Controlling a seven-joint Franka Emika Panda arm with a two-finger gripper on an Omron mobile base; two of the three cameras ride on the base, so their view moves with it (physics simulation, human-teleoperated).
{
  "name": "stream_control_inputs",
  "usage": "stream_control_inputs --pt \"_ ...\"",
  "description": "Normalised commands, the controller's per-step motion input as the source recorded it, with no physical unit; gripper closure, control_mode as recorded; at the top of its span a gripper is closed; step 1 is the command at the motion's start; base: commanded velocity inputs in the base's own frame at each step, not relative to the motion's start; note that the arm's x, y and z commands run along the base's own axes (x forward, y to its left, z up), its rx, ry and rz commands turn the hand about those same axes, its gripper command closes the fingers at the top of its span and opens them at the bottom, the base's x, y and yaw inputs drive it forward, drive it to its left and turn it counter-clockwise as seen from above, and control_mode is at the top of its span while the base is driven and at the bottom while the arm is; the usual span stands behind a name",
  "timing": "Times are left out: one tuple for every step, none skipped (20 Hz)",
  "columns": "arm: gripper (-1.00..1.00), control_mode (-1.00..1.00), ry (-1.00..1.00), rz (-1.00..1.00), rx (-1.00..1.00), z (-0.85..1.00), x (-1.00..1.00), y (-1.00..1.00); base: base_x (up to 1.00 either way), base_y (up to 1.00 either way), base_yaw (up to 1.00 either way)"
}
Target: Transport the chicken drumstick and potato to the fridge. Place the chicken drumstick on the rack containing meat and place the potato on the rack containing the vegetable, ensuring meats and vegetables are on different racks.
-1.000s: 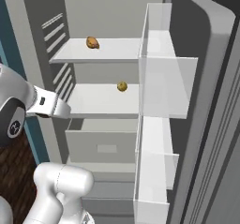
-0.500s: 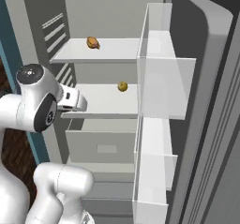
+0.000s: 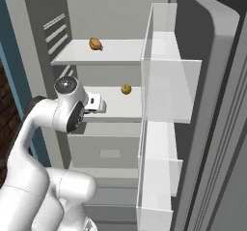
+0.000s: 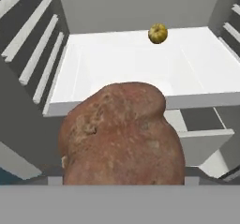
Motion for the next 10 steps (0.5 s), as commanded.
stream_control_inputs --pt "1.00 -1.00 0.00 0.04 0.00 -0.41 1.00 -0.26 0.00 0.00 0.00" --pt "1.00 -1.00 0.01 0.04 0.00 -0.42 1.00 -0.21 0.00 0.00 0.00" --pt "1.00 -1.00 0.02 0.03 0.00 -0.41 1.00 -0.14 0.00 0.00 0.00" --pt "1.00 -1.00 0.03 0.02 0.00 -0.41 0.94 -0.04 0.00 0.00 0.00" --pt "1.00 -1.00 0.05 0.02 0.00 -0.42 0.96 -0.06 0.00 0.00 0.00" --pt "1.00 -1.00 0.04 0.02 0.00 -0.39 1.00 -0.01 0.00 0.00 0.00" --pt "1.00 -1.00 0.06 0.01 0.00 -0.41 1.00 -0.04 0.00 0.00 0.00" --pt "1.00 -1.00 0.04 0.01 0.00 -0.39 0.96 -0.09 0.00 0.00 0.00" --pt "1.00 -1.00 0.01 0.01 0.00 -0.41 0.86 -0.11 0.00 0.00 0.00" --pt "1.00 -1.00 0.00 0.03 0.00 -0.39 0.79 -0.12 0.00 0.00 0.00"
